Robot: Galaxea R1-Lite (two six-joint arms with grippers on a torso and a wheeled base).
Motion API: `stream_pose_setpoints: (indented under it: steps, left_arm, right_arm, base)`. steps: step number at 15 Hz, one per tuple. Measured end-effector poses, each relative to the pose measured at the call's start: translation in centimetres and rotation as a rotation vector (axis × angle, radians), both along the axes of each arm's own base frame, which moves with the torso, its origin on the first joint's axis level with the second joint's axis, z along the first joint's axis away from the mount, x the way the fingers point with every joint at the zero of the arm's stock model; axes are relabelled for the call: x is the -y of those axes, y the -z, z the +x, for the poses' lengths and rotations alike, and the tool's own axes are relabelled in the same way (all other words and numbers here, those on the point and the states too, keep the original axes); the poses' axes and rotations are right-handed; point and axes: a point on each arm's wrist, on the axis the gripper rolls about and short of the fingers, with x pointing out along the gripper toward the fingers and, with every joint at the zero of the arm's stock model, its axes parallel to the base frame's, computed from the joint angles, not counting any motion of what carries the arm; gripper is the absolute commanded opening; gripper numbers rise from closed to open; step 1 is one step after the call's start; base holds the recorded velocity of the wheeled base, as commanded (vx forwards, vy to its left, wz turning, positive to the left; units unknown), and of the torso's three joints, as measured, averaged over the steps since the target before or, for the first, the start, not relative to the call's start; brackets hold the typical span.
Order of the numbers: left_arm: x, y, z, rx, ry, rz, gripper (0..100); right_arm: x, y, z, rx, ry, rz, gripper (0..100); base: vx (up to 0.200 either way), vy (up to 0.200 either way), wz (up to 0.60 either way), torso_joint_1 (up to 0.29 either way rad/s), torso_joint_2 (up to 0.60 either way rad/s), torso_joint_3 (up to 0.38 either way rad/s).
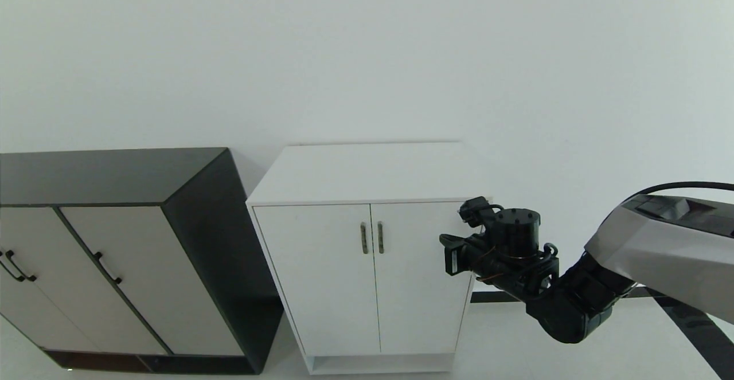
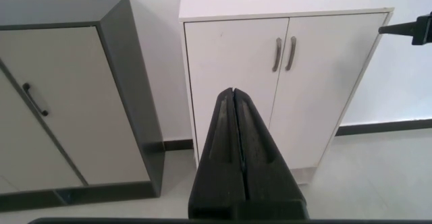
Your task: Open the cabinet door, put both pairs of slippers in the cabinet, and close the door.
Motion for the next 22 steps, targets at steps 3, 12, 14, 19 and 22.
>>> stream_pose_setpoints:
  steps: [3, 12, 14, 19, 22]
  left_arm:
    - [0.0, 0.0, 0.0, 0.001, 0.0, 0.001, 0]
    - [0.0, 0.0, 0.0, 0.0, 0.0, 0.001, 0]
    - [0.0, 0.0, 0.0, 0.0, 0.001, 0.0, 0]
    - [0.0, 0.0, 0.0, 0.001, -0.001, -0.002, 0]
    - [0.0, 0.0, 0.0, 0.001, -0.002, -0.005, 0]
  right_arm:
    - [0.4, -0.5, -0.7, 0.004, 0.006, 0.001, 0]
    - [11.7, -7.1, -9.6, 0.043, 0.242, -0.059, 0]
    - [14.2, -8.5, -12.6, 0.047, 0.304, -0.073, 0]
    - [17.9, -10.8, -20.6, 0.009, 0.4, -0.121, 0]
    - [19.0, -11.0, -25.7, 0.006, 0.421, -0.134, 0]
  base:
    - [0.0, 0.0, 0.0, 0.0, 0.0, 0.0]
    - [0.0, 0.0, 0.0, 0.0, 0.0, 0.0]
    - [0.0, 0.0, 0.0, 0.0, 0.0, 0.0]
    - [0.0, 0.0, 0.0, 0.0, 0.0, 0.0]
    - [0.0, 0.0, 0.0, 0.0, 0.0, 0.0]
